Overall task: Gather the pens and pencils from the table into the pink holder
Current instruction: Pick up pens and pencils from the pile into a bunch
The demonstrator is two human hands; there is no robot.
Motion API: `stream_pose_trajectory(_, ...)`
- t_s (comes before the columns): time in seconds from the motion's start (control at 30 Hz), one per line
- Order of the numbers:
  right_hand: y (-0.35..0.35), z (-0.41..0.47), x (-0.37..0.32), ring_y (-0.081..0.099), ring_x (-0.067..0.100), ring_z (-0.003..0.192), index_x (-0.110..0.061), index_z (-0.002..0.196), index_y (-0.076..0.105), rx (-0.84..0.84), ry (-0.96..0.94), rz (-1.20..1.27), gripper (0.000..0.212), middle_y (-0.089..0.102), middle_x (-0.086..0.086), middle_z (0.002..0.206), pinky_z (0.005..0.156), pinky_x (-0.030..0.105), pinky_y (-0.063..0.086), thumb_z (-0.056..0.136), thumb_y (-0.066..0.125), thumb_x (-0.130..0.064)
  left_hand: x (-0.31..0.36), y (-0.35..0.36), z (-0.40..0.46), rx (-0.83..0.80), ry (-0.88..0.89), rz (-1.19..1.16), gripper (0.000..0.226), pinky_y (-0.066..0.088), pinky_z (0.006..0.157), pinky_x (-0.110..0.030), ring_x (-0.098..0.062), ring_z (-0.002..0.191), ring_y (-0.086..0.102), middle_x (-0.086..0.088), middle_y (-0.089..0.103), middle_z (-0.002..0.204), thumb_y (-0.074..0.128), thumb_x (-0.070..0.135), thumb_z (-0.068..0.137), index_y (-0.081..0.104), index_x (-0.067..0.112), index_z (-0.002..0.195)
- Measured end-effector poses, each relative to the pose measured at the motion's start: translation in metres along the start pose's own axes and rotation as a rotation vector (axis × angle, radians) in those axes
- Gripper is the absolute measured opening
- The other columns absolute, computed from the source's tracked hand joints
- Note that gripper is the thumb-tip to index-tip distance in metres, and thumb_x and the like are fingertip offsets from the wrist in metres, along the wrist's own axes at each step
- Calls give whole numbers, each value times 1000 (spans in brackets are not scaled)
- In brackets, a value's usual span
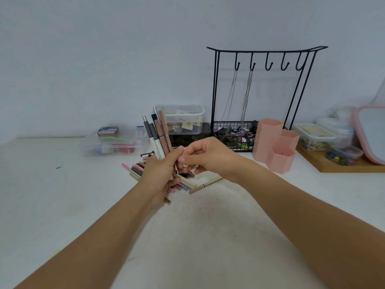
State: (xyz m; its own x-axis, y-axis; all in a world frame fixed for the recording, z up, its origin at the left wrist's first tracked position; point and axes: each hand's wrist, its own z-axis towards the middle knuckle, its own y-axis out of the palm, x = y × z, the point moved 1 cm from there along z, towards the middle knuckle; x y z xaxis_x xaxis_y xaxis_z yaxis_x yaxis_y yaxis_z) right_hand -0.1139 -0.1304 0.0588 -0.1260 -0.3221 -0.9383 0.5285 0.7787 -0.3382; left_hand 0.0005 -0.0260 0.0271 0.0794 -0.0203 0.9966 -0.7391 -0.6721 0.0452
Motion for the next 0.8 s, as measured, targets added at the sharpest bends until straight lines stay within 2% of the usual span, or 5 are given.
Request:
stream_pose_trajectory(0.23,-55,16,32,52,-4,77,-18,117,71,189,-30,-766,26,69,-3,116,79,21,44,92,72,-22,4,0,-1,-66,-6,11,58,34,39,-22,-14,37,31,-4,41,51,67,54,90,43,16,52)
stream_pose_trajectory(0.43,-55,16,49,63,19,102,-18,115,75,84,29,-891,24,71,0,114,88,28,49,91,72,-19,2,2,-3,-60,-5,-6,57,37,46,-26,-14,33,40,-7,47,52,66,54,90,48,14,53)
stream_pose_trajectory(0.6,-57,17,49,65,17,86,-13,101,78,112,24,-897,13,72,0,93,74,24,44,89,74,-12,2,7,-9,-67,22,-30,45,34,42,-24,-12,34,54,-7,57,54,69,44,92,55,10,65)
stream_pose_trajectory(0.73,-59,18,48,61,15,81,-9,97,77,107,21,-896,9,66,-2,85,66,19,41,89,75,-12,0,4,-9,-86,58,-73,20,33,41,-23,-22,54,68,-7,55,57,72,30,92,65,12,88)
stream_pose_trajectory(0.8,-63,18,46,61,15,81,-9,95,76,121,10,-865,7,66,-1,85,60,15,38,89,74,-13,0,4,-10,-91,54,-76,18,33,41,-22,-17,46,63,-7,53,58,72,27,92,64,11,94)
